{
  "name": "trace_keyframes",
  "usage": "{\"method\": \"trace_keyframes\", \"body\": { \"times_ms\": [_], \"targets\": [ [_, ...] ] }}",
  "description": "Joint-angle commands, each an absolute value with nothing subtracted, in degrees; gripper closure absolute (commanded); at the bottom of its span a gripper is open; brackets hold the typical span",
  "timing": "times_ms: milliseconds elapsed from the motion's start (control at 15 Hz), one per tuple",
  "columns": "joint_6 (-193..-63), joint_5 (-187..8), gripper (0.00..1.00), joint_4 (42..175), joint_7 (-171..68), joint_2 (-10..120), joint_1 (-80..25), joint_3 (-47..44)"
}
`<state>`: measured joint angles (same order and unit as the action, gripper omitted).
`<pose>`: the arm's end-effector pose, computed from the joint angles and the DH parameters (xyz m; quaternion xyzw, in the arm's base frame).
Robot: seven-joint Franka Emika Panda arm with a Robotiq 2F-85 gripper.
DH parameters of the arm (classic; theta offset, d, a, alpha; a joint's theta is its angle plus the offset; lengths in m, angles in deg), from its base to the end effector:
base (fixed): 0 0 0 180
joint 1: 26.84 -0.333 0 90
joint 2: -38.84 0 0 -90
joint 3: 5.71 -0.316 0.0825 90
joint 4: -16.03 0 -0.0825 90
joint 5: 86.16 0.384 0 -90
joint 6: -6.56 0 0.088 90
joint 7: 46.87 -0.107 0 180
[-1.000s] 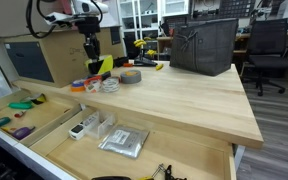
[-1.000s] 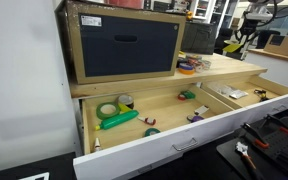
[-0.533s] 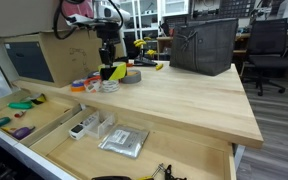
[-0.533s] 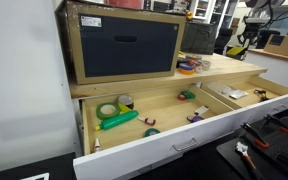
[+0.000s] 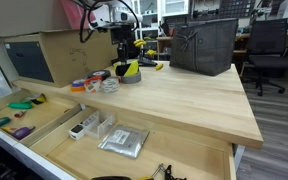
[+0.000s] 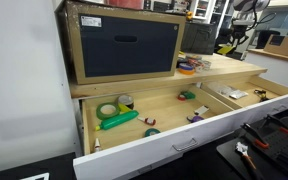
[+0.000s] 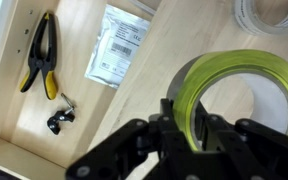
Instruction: Remove the yellow tape from the drawer
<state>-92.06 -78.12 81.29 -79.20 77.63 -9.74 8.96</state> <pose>0.6540 -0.3282 0.4092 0.8527 -0.5208 -0.0377 0.0119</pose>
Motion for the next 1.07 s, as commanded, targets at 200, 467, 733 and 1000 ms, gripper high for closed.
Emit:
{"method": "trace_keyframes", "body": {
  "times_ms": [200, 467, 733, 1000],
  "targets": [
    [-89.2, -80.1, 0.94, 64.8, -83.0, 89.8, -10.7, 7.8],
    [-88.8, -80.3, 0.94, 58.8, -84.0, 95.9, -10.6, 7.3],
    [-86.3, -79.5, 0.94, 53.7, -83.4, 98.8, -9.9, 6.0],
    [-83.8, -79.7, 0.94, 48.7, -83.3, 100.8, -9.2, 5.0]
  ]
}}
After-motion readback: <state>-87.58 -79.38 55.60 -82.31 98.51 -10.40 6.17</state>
